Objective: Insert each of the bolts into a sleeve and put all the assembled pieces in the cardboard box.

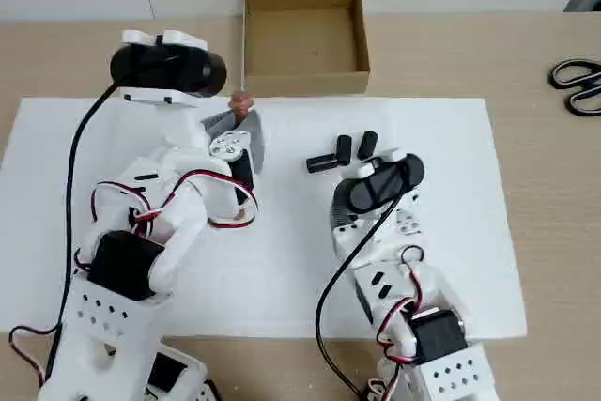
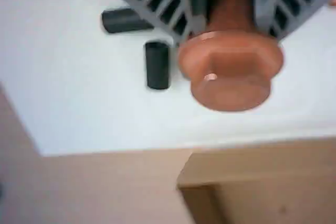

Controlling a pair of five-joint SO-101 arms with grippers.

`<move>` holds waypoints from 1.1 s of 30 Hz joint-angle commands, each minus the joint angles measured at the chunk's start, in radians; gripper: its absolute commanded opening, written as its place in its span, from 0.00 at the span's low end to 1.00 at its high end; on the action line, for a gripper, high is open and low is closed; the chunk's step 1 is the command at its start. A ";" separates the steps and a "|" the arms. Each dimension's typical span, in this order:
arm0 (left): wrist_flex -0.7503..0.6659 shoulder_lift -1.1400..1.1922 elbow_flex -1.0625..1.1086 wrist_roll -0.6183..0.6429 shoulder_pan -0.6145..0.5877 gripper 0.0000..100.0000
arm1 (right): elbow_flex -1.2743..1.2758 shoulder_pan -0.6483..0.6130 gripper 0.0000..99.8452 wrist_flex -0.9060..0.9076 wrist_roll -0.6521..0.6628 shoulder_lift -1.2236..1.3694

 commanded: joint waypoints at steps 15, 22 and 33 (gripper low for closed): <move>-0.235 -0.031 0.219 0.124 0.135 0.01 | 0.005 -0.160 0.00 -0.031 -0.029 -0.021; -0.361 -0.031 0.286 0.124 0.140 0.01 | 0.000 -0.160 0.00 -0.030 -0.092 -0.021; -0.443 -0.023 0.340 0.124 0.140 0.01 | 0.000 -0.160 0.00 -0.030 -0.100 -0.021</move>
